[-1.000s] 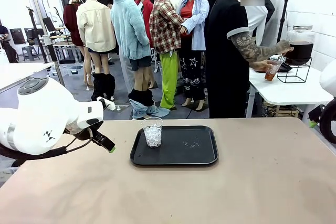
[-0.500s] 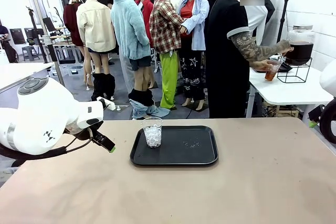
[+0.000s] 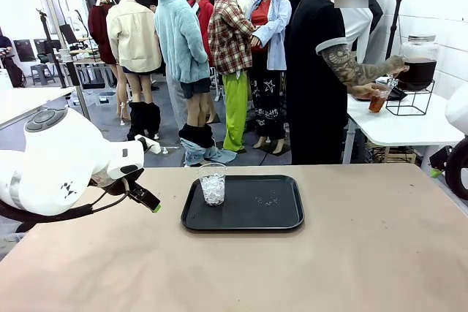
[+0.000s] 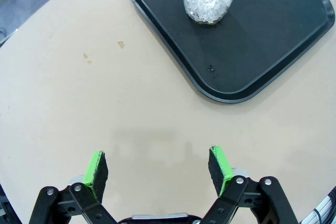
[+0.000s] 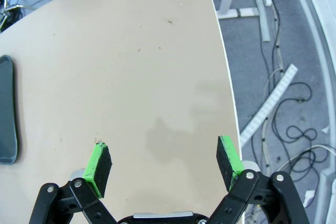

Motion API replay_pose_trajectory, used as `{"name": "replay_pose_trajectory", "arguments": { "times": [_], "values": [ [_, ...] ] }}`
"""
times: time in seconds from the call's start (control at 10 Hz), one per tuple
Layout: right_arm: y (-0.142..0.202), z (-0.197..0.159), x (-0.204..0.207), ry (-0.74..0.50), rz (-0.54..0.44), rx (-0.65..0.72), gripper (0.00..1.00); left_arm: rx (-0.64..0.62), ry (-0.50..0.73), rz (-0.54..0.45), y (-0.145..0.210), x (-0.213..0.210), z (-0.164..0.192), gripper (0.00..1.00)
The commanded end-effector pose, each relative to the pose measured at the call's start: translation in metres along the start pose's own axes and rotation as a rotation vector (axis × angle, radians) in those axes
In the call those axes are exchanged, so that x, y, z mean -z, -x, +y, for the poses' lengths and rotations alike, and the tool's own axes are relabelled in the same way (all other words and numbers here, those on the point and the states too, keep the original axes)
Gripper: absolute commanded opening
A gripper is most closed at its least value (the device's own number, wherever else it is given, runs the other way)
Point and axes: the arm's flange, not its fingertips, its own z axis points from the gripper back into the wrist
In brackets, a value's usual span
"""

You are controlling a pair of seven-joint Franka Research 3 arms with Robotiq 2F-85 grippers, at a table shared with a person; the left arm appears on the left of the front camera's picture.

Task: Pour the drink into the iced cup.
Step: Pick up the iced cup indicated by the human and present it to them.

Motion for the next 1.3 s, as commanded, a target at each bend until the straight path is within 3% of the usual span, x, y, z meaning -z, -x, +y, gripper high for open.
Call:
{"name": "replay_pose_trajectory", "arguments": {
  "times": [0.0,1.2],
  "values": [
    [0.0031,0.0042,-0.0005,0.016,-0.011,0.015,1.0,-0.004,0.0,-0.002,0.0004,-0.0009,0.0019,1.0],
    [0.0031,0.0042,-0.0005,0.016,-0.011,0.015,1.0,-0.004,0.0,-0.002,0.0004,-0.0009,0.0019,1.0]
  ]
}}
